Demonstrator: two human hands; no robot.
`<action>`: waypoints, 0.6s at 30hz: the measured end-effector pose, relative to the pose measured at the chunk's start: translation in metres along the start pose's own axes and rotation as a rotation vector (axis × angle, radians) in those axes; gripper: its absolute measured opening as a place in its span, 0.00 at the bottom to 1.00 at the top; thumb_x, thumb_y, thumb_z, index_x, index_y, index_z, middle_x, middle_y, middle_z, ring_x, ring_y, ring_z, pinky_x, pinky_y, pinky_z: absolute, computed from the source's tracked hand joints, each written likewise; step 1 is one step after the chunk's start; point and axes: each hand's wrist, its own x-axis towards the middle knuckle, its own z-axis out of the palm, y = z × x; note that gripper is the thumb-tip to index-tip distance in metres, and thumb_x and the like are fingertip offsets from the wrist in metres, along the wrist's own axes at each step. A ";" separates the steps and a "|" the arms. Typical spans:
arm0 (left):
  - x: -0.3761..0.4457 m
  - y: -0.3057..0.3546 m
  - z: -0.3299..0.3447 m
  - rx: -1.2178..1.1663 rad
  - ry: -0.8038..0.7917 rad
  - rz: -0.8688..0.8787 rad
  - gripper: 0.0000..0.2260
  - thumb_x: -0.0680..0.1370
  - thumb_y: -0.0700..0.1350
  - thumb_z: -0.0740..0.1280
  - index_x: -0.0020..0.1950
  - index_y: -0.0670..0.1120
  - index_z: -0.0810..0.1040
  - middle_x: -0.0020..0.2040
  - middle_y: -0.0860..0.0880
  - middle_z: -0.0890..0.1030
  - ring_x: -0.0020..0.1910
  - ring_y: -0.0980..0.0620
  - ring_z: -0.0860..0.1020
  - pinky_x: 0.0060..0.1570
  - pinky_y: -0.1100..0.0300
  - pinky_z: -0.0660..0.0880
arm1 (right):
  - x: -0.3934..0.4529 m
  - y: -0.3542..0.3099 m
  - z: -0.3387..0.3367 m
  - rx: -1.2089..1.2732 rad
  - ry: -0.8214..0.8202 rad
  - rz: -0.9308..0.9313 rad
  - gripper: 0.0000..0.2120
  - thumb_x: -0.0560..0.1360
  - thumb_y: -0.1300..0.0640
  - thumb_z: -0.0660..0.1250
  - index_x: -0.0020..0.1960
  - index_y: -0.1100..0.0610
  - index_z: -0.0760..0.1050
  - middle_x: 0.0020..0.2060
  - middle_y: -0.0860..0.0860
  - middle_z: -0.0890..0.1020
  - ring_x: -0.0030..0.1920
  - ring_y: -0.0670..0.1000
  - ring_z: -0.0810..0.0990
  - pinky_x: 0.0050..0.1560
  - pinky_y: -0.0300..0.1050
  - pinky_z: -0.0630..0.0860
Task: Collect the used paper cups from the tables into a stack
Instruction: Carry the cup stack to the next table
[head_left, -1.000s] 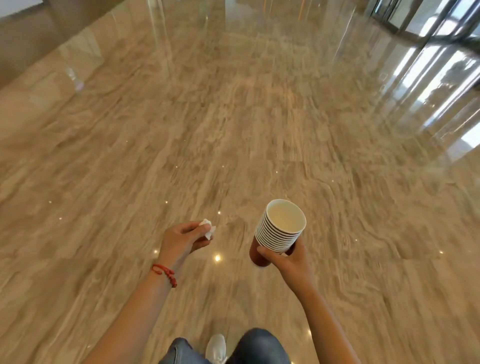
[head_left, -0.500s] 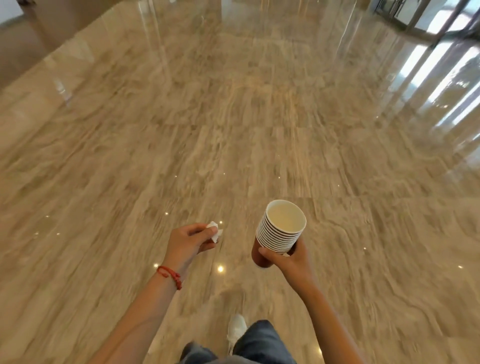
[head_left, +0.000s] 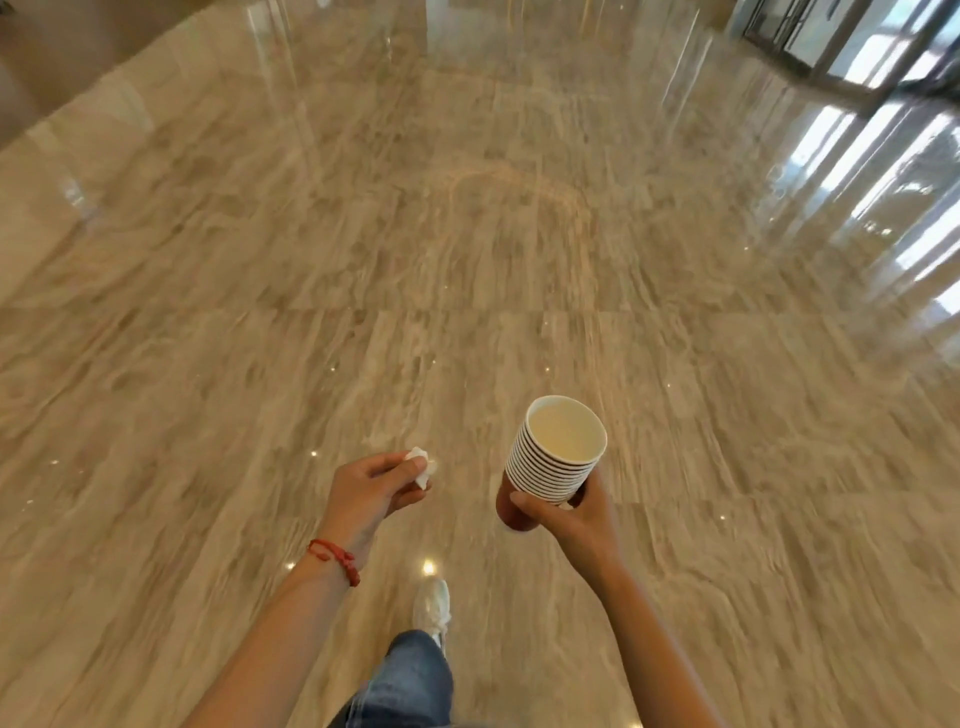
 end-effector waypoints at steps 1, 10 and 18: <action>0.027 0.015 0.006 0.003 -0.003 -0.002 0.05 0.70 0.39 0.73 0.44 0.38 0.82 0.38 0.42 0.84 0.36 0.50 0.83 0.35 0.64 0.80 | 0.028 -0.010 0.004 -0.002 0.008 0.001 0.40 0.52 0.41 0.77 0.62 0.44 0.69 0.50 0.39 0.81 0.52 0.39 0.79 0.48 0.38 0.77; 0.236 0.127 0.086 0.015 -0.052 -0.017 0.07 0.70 0.38 0.72 0.46 0.37 0.82 0.39 0.41 0.84 0.37 0.48 0.83 0.36 0.64 0.80 | 0.256 -0.069 0.011 0.006 0.091 0.017 0.37 0.58 0.50 0.81 0.63 0.48 0.69 0.51 0.43 0.81 0.51 0.40 0.80 0.47 0.40 0.78; 0.434 0.198 0.182 0.042 -0.067 0.030 0.08 0.72 0.36 0.71 0.49 0.34 0.81 0.43 0.38 0.82 0.33 0.51 0.82 0.36 0.64 0.80 | 0.486 -0.092 -0.002 0.011 0.084 -0.013 0.36 0.60 0.53 0.80 0.64 0.49 0.69 0.52 0.44 0.81 0.52 0.41 0.80 0.45 0.37 0.79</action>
